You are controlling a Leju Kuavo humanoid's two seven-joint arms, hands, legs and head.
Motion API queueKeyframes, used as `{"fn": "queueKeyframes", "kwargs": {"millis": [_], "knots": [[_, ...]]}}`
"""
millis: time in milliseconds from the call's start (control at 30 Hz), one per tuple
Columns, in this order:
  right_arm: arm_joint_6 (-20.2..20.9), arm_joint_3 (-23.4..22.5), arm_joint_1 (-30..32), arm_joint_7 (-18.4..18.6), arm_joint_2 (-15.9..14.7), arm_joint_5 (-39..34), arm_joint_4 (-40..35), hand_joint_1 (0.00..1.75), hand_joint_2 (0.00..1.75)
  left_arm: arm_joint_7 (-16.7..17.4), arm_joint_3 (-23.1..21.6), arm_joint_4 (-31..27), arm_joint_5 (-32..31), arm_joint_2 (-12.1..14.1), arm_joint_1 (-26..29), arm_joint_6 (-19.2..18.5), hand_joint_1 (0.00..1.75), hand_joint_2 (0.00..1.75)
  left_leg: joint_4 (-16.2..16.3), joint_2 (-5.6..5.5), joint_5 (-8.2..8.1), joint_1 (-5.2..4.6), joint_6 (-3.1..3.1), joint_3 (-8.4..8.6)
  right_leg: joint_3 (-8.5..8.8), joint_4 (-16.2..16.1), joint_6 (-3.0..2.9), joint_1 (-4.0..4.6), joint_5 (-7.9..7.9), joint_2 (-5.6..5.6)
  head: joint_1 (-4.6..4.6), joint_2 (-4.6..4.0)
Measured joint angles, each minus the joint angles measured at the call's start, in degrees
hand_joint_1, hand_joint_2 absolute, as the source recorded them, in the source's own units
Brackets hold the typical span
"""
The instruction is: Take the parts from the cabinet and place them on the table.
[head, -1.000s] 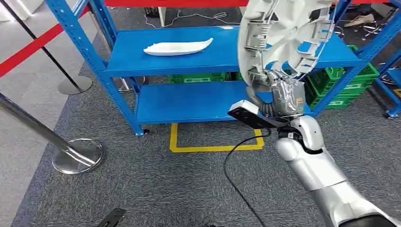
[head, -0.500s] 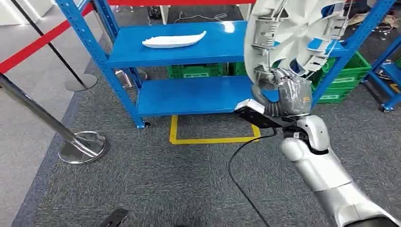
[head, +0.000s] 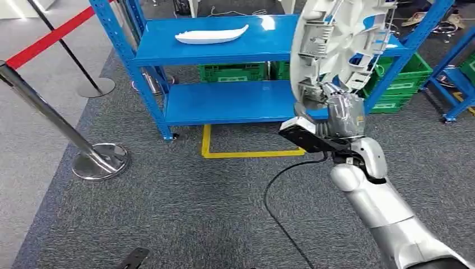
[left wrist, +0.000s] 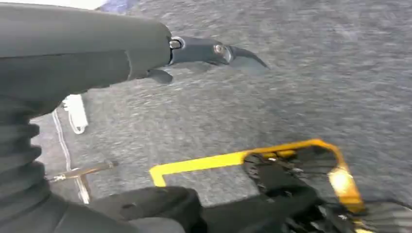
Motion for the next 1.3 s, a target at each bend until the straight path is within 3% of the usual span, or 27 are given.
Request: {"fn": "queueKeyframes", "kwargs": {"millis": [67,133,167,233,267,300,333,433,467,500,533,600,667,733,767,800,833,933,967,1000,1033,1100,1133,1167,1200,1267,1300], "knots": [[0.0,0.0,0.0,0.0,0.0,-0.1,0.0,1.75,1.75,0.0,0.0,0.0,-0.1,-0.1,0.0,0.0,0.0,1.75,0.0,0.49,0.6,-0.02,0.32,-0.63,-2.95,9.3,0.24,0.08,-5.09,0.01,-0.09,0.0],[0.0,-0.2,0.0,-0.1,0.0,0.0,0.0,1.75,1.75,0.0,0.0,0.0,-0.1,-0.2,0.1,0.0,0.0,1.75,0.1,1.14,1.1,-0.02,0.39,-1.2,-4.16,15.0,0.63,0.21,-7.24,-0.02,-0.02,0.0],[0.0,-0.3,0.0,-0.2,0.0,0.0,0.0,1.75,1.75,0.0,0.0,0.0,-0.1,-0.3,0.2,0.0,0.0,1.75,0.1,1.61,1.28,0.0,0.36,-1.36,-2.76,13.9,0.67,0.21,-6.56,-0.1,0.0,0.0],[0.0,-0.4,0.0,-0.2,0.0,0.0,0.0,1.75,1.75,0.0,0.0,0.0,-0.2,-0.4,0.2,0.0,0.0,1.75,0.3,2.33,1.42,0.03,0.17,-1.51,3.11,5.6,0.6,0.22,-3.49,-1.11,0.0,0.0],[0.0,-0.5,-0.1,-0.2,0.0,0.0,0.0,1.75,1.75,0.0,0.0,0.0,-0.2,-0.4,0.2,0.0,0.0,1.75,0.5,2.68,1.39,-0.02,0.06,-1.51,6.64,0.4,0.46,0.38,-2.25,-3.27,0.02,0.0],[0.0,-0.5,-0.4,-0.2,0.0,0.0,0.0,1.75,1.75,-0.1,0.0,0.0,-0.3,-0.3,0.2,0.0,0.0,1.75,0.8,3.11,1.34,-0.42,-0.36,-1.8,7.77,-1.6,0.21,1.21,-3.61,-5.37,0.04,0.0],[0.0,-0.5,-0.6,-0.2,0.0,0.0,-0.1,1.75,1.75,-0.1,0.0,0.0,-0.3,-0.3,0.2,0.0,0.0,1.75,1.2,3.5,1.35,-0.58,-0.55,-2.1,7.4,-1.8,-0.73,1.04,-2.86,-4.27,-0.2,0.0],[0.0,-0.8,-0.5,-0.2,-0.2,0.0,-0.1,1.75,1.75,-0.1,0.0,0.0,-0.3,-0.3,0.2,0.0,0.0,1.75,1.1,5.28,1.58,-0.48,-1.09,-2.28,6.63,-1.9,-1.51,1.17,-2.34,-2.5,-0.02,0.0],[0.0,-0.9,-0.5,-0.2,-0.2,0.0,-0.1,1.75,1.75,-0.1,0.0,0.0,-0.3,-0.3,0.2,0.0,0.0,1.75,1.3,4.84,1.07,-0.41,-1.57,-2.51,6.65,-2.2,-1.86,0.73,-1.98,-1.96,0.02,0.0],[0.0,-0.9,-0.7,-0.2,-0.2,0.0,-0.1,1.75,1.75,-0.1,0.0,0.0,-0.3,-0.3,0.1,0.0,0.0,1.75,3.1,2.33,-0.61,-0.17,-2.21,-3.11,6.37,-2.2,-1.98,0.51,-1.69,-1.36,-0.24,0.0],[0.0,-0.9,-0.8,-0.2,-0.2,0.0,-0.1,1.75,1.75,-0.1,0.0,0.0,-0.3,-0.3,0.1,0.0,0.0,1.75,6.8,1.0,-3.0,0.12,-2.61,-4.79,6.04,-2.2,-2.31,0.38,-1.38,-0.74,-0.24,0.0],[0.0,-0.9,-0.8,-0.2,-0.2,0.0,-0.1,1.75,1.75,-0.1,0.0,0.0,-0.3,-0.3,0.2,0.0,0.0,1.75,15.3,0.36,-6.88,0.64,-3.07,-8.75,5.39,-2.2,-2.44,0.3,-0.91,0.52,-0.26,0.0],[0.1,-0.9,-0.8,-0.2,-0.2,0.0,-0.1,1.75,1.75,-0.1,0.0,0.0,-0.3,-0.3,0.3,0.0,0.0,1.75,17.6,0.2,-6.48,1.05,-3.26,-9.86,4.85,-2.2,-2.21,0.19,-0.44,1.92,-0.24,0.0],[0.1,-0.9,-0.8,-0.2,-0.2,0.0,-0.1,1.75,1.75,-0.1,0.0,0.0,-0.3,-0.3,0.2,0.0,0.0,1.75,11.4,-0.33,-2.09,1.42,-3.27,-6.77,4.33,-2.2,-1.63,-0.06,0.12,3.44,-0.22,0.0],[0.1,-0.9,-0.8,-0.2,-0.2,0.0,-0.1,1.75,1.75,-0.1,0.0,0.0,-0.4,-0.3,0.2,0.0,0.0,1.75,6.8,-1.47,-0.01,1.66,-3.29,-4.28,4.12,-2.2,-1.25,-0.26,0.38,4.17,-0.24,0.0],[0.1,-0.9,-0.9,-0.2,-0.2,0.0,-0.1,1.75,1.75,-0.1,0.0,0.0,-0.5,-0.4,0.2,0.0,0.0,1.75,3.7,-4.45,0.53,2.11,-3.47,-2.55,3.74,-2.1,-0.83,-0.24,0.63,4.67,-0.31,0.0],[0.1,-0.9,-1.2,-0.2,-0.2,0.0,-0.1,1.75,1.75,-0.1,0.0,0.0,-0.5,-0.4,0.2,0.0,0.0,1.75,1.8,-4.98,0.04,2.28,-3.26,-2.25,3.06,-1.7,-0.51,-0.11,0.87,5.3,-0.33,0.0],[0.0,-1.1,-0.7,-0.2,-0.4,0.0,-0.1,1.75,1.75,-0.1,0.0,0.0,-0.5,-0.4,0.2,0.0,0.0,1.75,2.2,-3.46,0.89,1.61,-2.03,-2.73,2.63,-3.2,1.07,-0.75,2.41,6.95,-0.42,0.0],[0.0,-1.2,-0.4,-0.2,-0.7,0.0,-0.1,1.75,1.75,-0.1,0.0,0.0,-0.5,-0.4,0.1,0.0,0.0,1.75,1.8,-2.57,1.34,1.95,-1.41,-2.77,2.13,-3.1,1.12,-0.77,2.38,6.24,-0.55,0.0],[0.0,-1.3,-0.3,-0.2,-0.7,0.0,-0.1,1.75,1.75,-0.1,0.0,0.0,-0.6,-0.4,0.1,0.0,0.0,1.75,1.7,-2.17,1.53,1.86,-1.09,-2.81,1.66,-1.8,1.2,-0.35,0.92,3.44,0.05,0.0],[0.0,-1.3,-0.4,-0.2,-0.7,0.0,-0.1,1.75,1.75,-0.1,0.0,0.0,-0.6,-0.4,0.1,0.0,0.0,1.75,1.7,-1.64,1.62,1.73,-0.75,-2.9,0.47,1.5,1.2,-0.31,-1.48,1.61,0.44,0.0],[0.0,-1.3,-0.4,-0.2,-0.7,0.0,-0.1,1.75,1.75,-0.1,0.0,0.0,-0.6,-0.4,0.4,0.0,0.0,1.75,1.7,-0.3,1.76,1.5,-0.52,-3.15,-3.14,11.2,1.42,-0.29,-6.33,0.41,0.43,0.0],[0.0,-1.3,-0.4,-0.3,-0.7,0.0,-0.1,1.75,1.75,-0.1,0.0,0.0,-0.6,-0.3,0.5,0.0,0.0,1.75,1.8,0.38,1.82,1.43,-0.45,-3.28,-4.21,14.6,1.47,-0.29,-7.54,0.23,0.52,0.0],[0.0,-1.3,-0.4,-0.2,-0.7,0.0,-0.1,1.75,1.75,-0.1,0.0,0.0,-0.6,-0.3,0.5,0.0,0.0,1.75,1.8,1.06,1.86,1.38,-0.43,-3.35,-3.9,14.9,1.47,-0.28,-7.39,0.1,0.53,0.0],[0.0,-1.3,-0.4,-0.2,-0.7,0.0,-0.1,1.75,1.75,-0.1,0.0,0.0,-0.6,-0.3,0.5,0.0,0.0,1.75,1.8,1.73,1.87,1.35,-0.45,-3.36,-2.23,13.0,1.39,-0.26,-6.29,-0.01,0.5,0.0],[0.0,-1.5,-0.5,-0.2,-0.7,0.0,-0.1,1.75,1.75,-0.1,0.0,0.0,-0.6,-0.4,0.4,0.0,0.0,1.75,1.8,2.98,1.85,1.35,-0.58,-3.28,3.74,3.8,1.04,-0.01,-2.81,-1.3,0.54,0.0],[-0.1,-1.6,-0.8,-0.2,-0.7,0.1,-0.1,1.75,1.75,-0.1,0.0,0.0,-0.6,-0.4,0.4,0.0,0.0,1.75,1.9,3.44,1.81,1.2,-0.87,-3.19,6.54,-0.9,0.79,0.42,-2.42,-4.42,0.63,0.0]]}}
